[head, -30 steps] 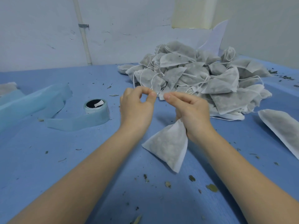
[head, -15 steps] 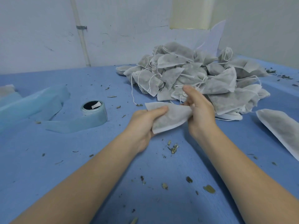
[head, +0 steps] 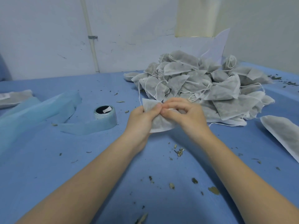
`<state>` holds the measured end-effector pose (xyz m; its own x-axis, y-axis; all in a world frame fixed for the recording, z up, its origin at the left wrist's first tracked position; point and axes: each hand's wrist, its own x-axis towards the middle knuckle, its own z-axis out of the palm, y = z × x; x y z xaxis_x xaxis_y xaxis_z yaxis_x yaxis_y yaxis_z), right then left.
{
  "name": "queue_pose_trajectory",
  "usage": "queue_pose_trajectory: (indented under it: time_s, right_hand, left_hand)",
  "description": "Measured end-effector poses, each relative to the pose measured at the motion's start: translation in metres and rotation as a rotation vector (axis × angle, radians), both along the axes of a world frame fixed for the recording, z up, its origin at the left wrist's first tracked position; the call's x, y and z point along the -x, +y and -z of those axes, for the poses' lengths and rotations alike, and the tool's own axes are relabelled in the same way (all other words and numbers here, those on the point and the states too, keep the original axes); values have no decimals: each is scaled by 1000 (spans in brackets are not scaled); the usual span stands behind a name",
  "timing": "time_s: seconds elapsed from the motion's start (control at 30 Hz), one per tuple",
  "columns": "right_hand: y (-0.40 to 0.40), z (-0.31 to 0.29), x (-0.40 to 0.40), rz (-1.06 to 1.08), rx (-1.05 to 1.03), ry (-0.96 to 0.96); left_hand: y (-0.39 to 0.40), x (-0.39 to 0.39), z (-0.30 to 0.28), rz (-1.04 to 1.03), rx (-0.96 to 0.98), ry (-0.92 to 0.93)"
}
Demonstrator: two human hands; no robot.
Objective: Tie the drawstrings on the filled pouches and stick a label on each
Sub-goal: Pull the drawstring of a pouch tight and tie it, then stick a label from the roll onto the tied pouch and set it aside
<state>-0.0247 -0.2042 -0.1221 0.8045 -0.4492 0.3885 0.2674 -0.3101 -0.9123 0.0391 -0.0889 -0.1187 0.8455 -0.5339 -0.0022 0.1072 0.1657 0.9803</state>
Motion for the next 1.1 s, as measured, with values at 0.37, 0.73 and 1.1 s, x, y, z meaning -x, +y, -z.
queue_pose_trajectory:
  time_s: [0.37,0.73,1.1]
  right_hand:
    - [42,-1,-68,-41,-271,72]
    - [64,14,-109,-295,484,381]
    - [72,17,-111,-180,440,313]
  left_hand:
    - [62,-51,-16,-440,-29,-59]
    - [102,-103,-23,-593,-122,-78]
    - [91,-108,-13,-536,-205,-129]
